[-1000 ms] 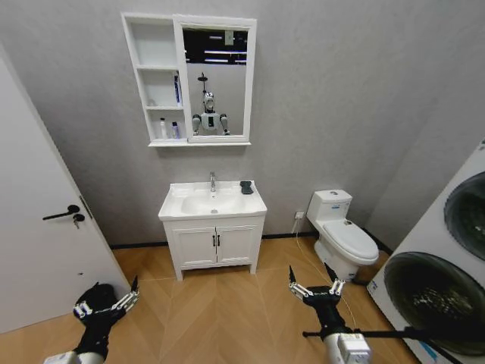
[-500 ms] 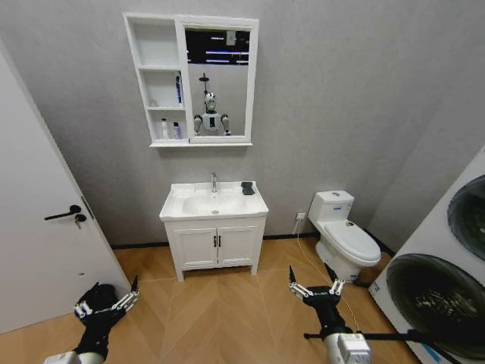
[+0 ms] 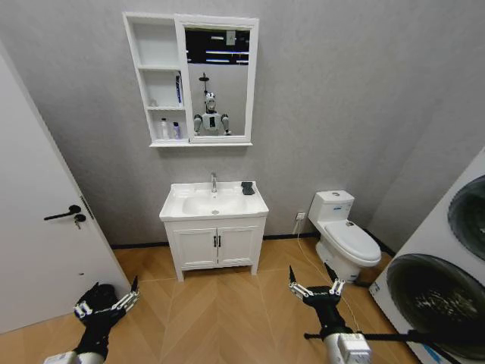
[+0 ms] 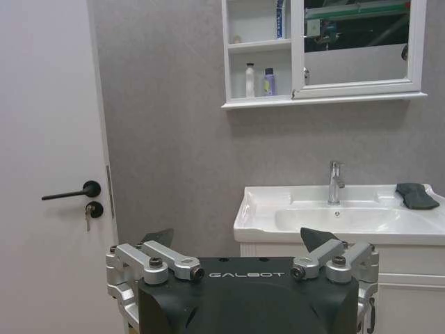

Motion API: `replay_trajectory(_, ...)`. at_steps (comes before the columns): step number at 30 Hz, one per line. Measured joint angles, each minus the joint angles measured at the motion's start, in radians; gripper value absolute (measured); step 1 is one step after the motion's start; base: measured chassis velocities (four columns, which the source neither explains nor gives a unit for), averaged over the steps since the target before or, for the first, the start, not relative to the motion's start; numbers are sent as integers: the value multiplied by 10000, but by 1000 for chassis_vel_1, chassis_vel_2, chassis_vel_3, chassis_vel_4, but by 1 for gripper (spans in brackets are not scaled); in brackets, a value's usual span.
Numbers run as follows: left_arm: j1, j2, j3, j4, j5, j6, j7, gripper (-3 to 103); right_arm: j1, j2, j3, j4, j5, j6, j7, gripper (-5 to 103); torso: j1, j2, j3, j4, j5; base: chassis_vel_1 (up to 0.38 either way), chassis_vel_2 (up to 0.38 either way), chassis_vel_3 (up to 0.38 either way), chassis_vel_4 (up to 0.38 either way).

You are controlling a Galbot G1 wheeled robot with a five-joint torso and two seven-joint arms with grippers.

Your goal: Move facial cleanser and shampoo from washbasin to cabinet, then wipe washbasin with towel.

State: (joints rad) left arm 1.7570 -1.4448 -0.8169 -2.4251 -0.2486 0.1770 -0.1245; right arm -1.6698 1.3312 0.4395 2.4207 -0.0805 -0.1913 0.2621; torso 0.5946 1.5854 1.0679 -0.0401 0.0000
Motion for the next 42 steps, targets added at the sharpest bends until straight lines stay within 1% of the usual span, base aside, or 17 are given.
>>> replay_trajectory(42, 0, 0, 0, 0, 0, 0, 0, 100, 0, 1, -2, 1, 4, 0, 8, 100, 0, 0, 0, -1, 0, 0, 0, 0, 0)
